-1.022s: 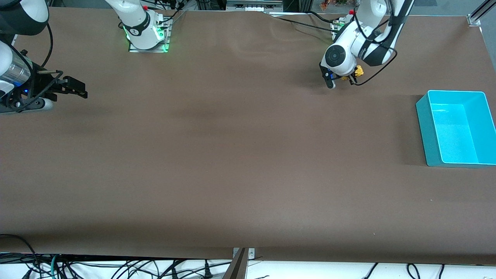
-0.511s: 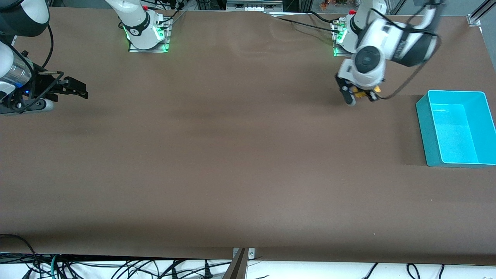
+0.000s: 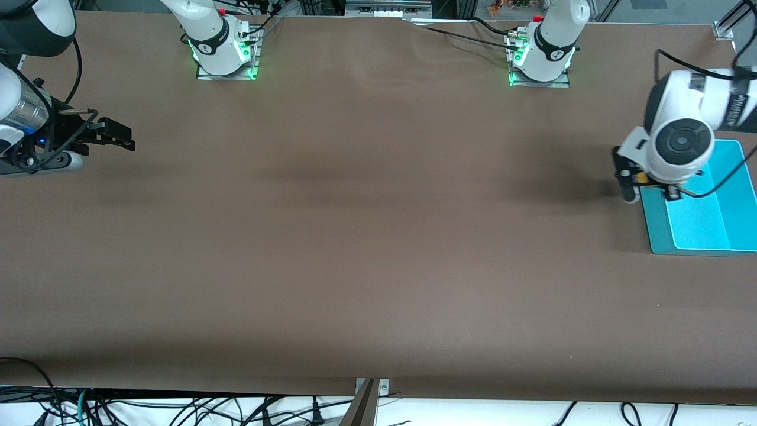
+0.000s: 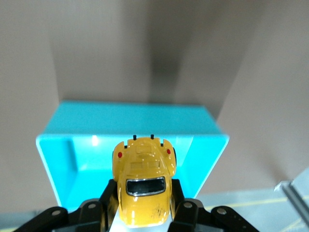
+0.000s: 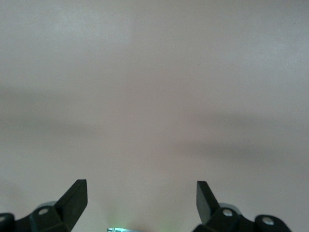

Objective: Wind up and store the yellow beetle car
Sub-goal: 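Lift the car with the left gripper and carry it over the box, then lower the car into the blue box and open the left gripper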

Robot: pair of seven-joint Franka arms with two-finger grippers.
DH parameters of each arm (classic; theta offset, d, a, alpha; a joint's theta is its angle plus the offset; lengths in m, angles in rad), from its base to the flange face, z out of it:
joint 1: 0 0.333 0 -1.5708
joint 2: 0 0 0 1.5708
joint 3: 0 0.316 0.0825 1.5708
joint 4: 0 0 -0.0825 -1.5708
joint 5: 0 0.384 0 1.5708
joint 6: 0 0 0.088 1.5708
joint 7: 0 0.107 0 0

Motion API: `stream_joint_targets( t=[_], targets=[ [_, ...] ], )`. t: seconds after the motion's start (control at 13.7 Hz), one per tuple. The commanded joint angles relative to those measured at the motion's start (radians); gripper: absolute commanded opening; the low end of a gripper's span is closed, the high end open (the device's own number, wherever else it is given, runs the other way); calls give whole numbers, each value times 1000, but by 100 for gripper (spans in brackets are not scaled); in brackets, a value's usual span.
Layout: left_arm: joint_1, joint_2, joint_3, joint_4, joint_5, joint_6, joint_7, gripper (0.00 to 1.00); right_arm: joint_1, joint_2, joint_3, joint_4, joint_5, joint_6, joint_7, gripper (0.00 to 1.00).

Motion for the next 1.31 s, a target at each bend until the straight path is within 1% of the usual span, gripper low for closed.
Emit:
stream_joint_targets(
  t=[0.0, 0.07, 0.15, 0.29, 0.37, 0.51, 0.73, 0.8, 0.88, 0.95, 1.02, 1.24],
  targets=[
    [36, 61, 62, 18, 65, 56, 84, 13, 0, 14, 3, 40, 3, -25, 3, 100],
    [39, 102, 130, 18, 66, 114, 128, 13, 1, 16, 3, 46, 1, -25, 1, 100],
    [41, 137, 192, 16, 66, 204, 177, 14, 1, 16, 3, 48, 1, -25, 4, 100],
    [53, 225, 265, 14, 65, 382, 223, 14, 3, 16, 3, 52, 1, -25, 7, 100],
    [53, 247, 293, 4, 66, 437, 225, 13, 3, 17, 4, 52, 1, -25, 12, 100],
    [65, 250, 299, -39, 66, 481, 223, 14, 3, 20, 4, 54, 1, -23, 10, 100],
    [87, 288, 302, -68, 80, 588, 220, 21, 4, 20, 7, 60, 1, -23, 6, 100],
    [93, 303, 307, -70, 91, 611, 217, 25, 4, 20, 9, 60, 1, -23, 6, 100],
    [93, 305, 308, -70, 91, 620, 217, 28, 6, 22, 9, 60, 1, -23, 6, 100],
    [93, 311, 308, -70, 91, 623, 216, 44, 6, 20, 9, 60, 1, -25, 4, 100],
    [93, 317, 308, -68, 91, 625, 213, 99, 7, 20, 9, 60, 1, -25, 4, 100],
    [93, 293, 308, -61, 89, 620, 213, 100, 7, 22, 9, 60, 3, -25, 4, 100]
  ],
)
